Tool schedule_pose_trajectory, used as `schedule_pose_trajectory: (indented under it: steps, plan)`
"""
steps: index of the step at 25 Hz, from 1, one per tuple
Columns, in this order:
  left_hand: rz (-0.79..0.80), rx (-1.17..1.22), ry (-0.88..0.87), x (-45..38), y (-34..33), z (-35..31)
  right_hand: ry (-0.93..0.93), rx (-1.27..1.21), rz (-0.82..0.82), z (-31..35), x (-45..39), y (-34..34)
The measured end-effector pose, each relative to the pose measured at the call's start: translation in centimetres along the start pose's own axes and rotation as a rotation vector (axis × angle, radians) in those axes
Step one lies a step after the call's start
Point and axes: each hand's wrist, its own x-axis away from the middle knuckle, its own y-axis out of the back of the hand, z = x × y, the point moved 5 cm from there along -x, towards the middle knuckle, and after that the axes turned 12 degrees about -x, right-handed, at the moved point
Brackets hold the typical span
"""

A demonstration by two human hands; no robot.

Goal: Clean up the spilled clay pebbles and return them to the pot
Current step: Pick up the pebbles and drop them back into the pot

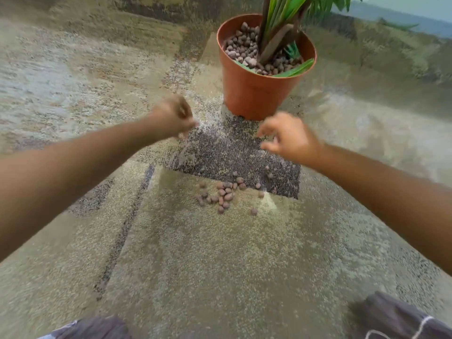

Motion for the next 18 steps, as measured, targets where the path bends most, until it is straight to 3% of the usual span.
schedule_pose_trajectory:
  steps: [2,6,9,11,14,18]
  plan:
    - [0.110,-0.131,0.025,1.3,-3.6,2.8,-0.112,-0.004,0.181,-2.7,2.5,-3.7]
    - [0.070,-0.242,-0.097,1.7,-6.8,3.2,-0.233,-0.298,0.302,-4.5,4.5,-4.9]
    - [0.313,-0.231,-0.241,3.2,-9.3,2.5,-0.236,-0.220,0.489,-3.8,6.2,-5.6]
    - [0.384,-0.308,-0.273,4.2,-10.2,2.6,-0.254,-0.090,0.493,-3.5,7.0,-6.1]
    - [0.294,-0.561,-0.301,4.8,-10.9,2.5,-0.353,-0.194,0.397,-3.0,6.9,-6.3]
    - [0.237,-0.496,-0.289,4.9,-10.9,1.9,-0.369,-0.240,0.375,-1.6,6.3,-6.5]
